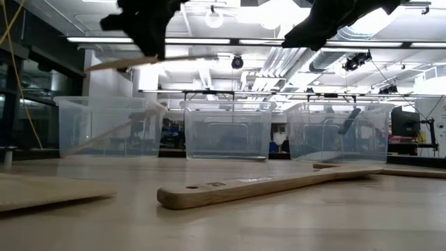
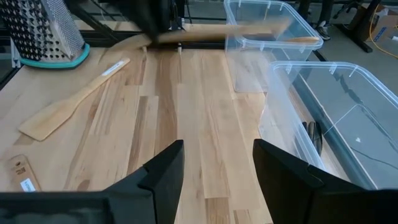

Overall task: Pick & Place Kitchen Items
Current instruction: Put the brown wooden spoon into the left transparent bin

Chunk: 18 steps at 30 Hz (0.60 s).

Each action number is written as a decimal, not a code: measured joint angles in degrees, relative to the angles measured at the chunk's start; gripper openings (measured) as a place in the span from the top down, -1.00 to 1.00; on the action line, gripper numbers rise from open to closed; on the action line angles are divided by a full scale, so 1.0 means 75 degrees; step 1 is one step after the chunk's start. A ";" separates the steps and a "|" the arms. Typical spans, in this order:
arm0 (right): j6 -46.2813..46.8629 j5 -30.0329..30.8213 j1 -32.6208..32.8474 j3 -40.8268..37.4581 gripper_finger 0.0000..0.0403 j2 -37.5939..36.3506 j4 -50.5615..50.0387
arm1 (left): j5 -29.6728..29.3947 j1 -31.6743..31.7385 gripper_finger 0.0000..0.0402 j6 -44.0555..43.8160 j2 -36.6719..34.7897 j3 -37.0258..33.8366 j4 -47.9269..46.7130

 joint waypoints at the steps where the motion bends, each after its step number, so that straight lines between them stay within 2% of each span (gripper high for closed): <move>1: 0.0000 -0.0001 -0.0003 0.0000 0.09 0.0000 0.0000 | -0.0201 0.0117 0.59 0.0021 -0.0003 0.0195 0.0036; 8: 0.0000 -0.0001 0.0000 0.0000 0.09 0.0000 0.0000 | -0.1195 0.1005 0.59 0.1190 -0.0010 0.1027 -0.0099; 18: 0.0000 -0.0002 -0.0002 0.0000 0.09 0.0000 0.0002 | -0.2759 0.2427 0.59 0.4146 -0.0003 0.1112 -0.0101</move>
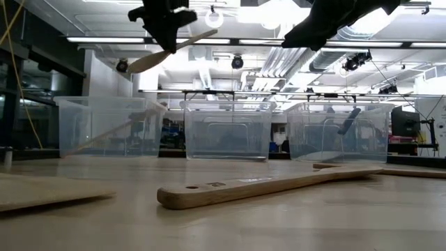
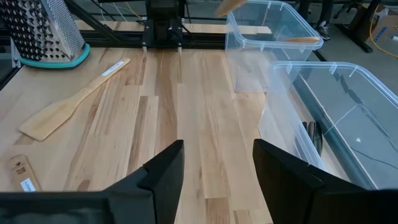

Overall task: Pick & Place Kitchen Items
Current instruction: Put the brown wooden spoon into the left transparent bin

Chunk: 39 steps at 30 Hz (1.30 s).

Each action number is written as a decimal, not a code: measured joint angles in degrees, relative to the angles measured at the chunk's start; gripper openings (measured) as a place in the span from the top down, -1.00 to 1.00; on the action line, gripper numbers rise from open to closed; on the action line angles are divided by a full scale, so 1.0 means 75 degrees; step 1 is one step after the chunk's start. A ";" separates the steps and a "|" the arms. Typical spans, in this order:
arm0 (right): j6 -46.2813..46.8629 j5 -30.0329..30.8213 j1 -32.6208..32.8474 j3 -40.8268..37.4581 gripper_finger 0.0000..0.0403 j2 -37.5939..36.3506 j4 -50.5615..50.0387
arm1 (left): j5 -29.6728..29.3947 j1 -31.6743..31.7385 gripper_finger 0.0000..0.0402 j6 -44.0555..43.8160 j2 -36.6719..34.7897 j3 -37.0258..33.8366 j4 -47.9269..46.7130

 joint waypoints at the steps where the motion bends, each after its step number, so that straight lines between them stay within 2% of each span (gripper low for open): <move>1: 0.0000 0.0001 0.0001 0.0000 0.09 0.0000 0.0000 | -0.0161 0.0125 0.59 0.0225 -0.0003 0.0000 0.0000; 7: 0.0000 0.0001 0.0001 0.0000 0.09 0.0000 0.0001 | -0.0625 0.0919 0.59 0.1184 0.0000 -0.0185 0.0113; 19: 0.0000 0.0000 0.0002 0.0000 0.09 0.0000 -0.0002 | -0.0415 0.2194 0.59 0.1968 0.0000 -0.1804 0.1310; 32: 0.0000 0.0003 0.0002 0.0000 0.09 0.0000 0.0001 | -0.0330 0.2695 0.59 0.2367 -0.0449 -0.3704 0.3010; 39: 0.0000 0.0001 0.0001 0.0000 0.09 0.0000 0.0001 | -0.0267 0.2698 0.59 0.2520 -0.0719 -0.4282 0.3117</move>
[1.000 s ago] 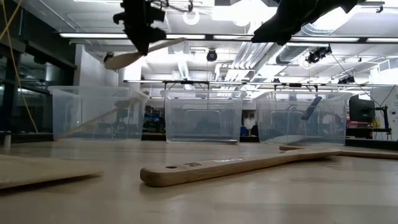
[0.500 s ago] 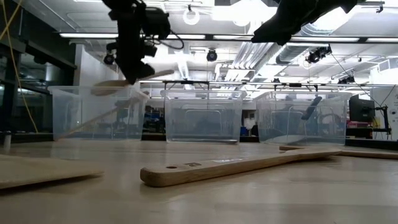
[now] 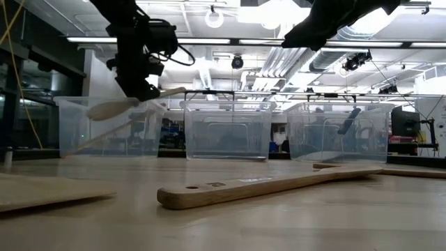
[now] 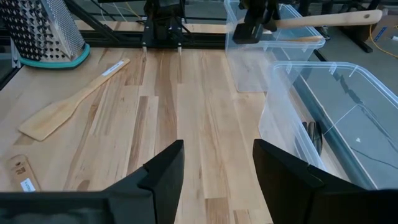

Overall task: Pick & Place Kitchen Items
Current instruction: Put the brown wooden spoon into the left transparent bin

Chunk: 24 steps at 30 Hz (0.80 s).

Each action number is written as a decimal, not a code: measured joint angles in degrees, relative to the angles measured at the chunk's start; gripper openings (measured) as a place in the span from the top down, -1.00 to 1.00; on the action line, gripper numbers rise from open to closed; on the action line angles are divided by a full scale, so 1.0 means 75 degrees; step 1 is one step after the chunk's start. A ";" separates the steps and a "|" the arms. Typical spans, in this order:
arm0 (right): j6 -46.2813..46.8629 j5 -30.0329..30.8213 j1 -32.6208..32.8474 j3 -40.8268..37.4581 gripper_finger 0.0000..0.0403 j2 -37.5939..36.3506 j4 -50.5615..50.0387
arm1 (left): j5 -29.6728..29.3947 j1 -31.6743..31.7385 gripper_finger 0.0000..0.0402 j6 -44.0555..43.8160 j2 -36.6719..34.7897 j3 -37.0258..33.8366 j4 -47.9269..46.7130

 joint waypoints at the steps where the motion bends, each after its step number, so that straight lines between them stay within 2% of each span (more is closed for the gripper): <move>1: 0.0000 0.0004 0.0000 0.0000 0.09 0.0000 0.0000 | -0.0003 -0.0002 0.59 0.0002 -0.0012 -0.0035 -0.0002; 24: 0.0000 0.0015 -0.0002 0.0000 0.09 0.0000 0.0000 | 0.0172 0.0001 0.52 0.0019 -0.0012 -0.0081 -0.0251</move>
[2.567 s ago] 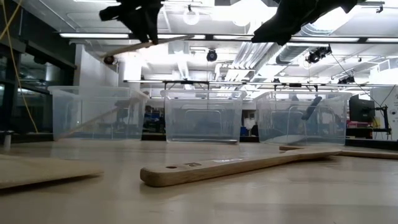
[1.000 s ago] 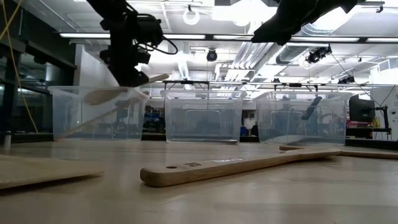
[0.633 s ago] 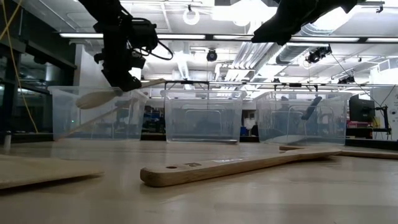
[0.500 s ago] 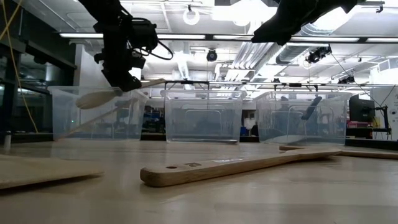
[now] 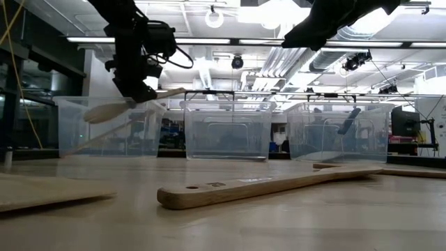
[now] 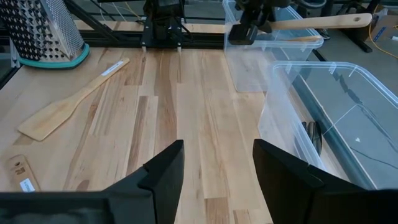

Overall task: Pick & Place Kitchen Items
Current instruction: Put the brown wooden spoon into the left transparent bin

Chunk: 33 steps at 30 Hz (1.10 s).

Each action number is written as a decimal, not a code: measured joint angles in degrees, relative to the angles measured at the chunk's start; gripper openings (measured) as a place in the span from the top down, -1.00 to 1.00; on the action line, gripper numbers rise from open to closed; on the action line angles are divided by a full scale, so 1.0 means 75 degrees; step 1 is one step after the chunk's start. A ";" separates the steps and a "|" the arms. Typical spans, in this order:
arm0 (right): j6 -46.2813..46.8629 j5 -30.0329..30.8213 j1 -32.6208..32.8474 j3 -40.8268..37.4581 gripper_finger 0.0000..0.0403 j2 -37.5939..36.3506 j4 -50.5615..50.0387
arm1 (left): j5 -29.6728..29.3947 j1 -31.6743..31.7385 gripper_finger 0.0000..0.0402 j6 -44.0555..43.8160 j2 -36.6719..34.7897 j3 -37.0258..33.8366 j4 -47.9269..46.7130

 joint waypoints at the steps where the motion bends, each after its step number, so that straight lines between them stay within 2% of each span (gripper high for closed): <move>1: 0.0000 0.0000 0.0000 0.0000 0.09 0.0000 0.0000 | 0.0001 0.0022 0.52 0.0000 0.0000 0.0000 -0.0036; 10: 0.0000 0.0000 0.0001 0.0000 0.09 0.0000 0.0000 | 0.0044 0.0138 0.51 0.0000 0.0000 0.0009 -0.0519; 26: 0.0000 0.0000 0.0002 0.0000 0.09 0.0003 -0.0002 | 0.0302 0.0239 0.50 -0.0081 -0.0009 0.0012 -0.0655; 33: 0.0000 0.0000 0.0002 0.0000 0.09 0.0003 0.0000 | 0.0967 0.0237 0.50 -0.0018 -0.0003 0.0009 -0.1028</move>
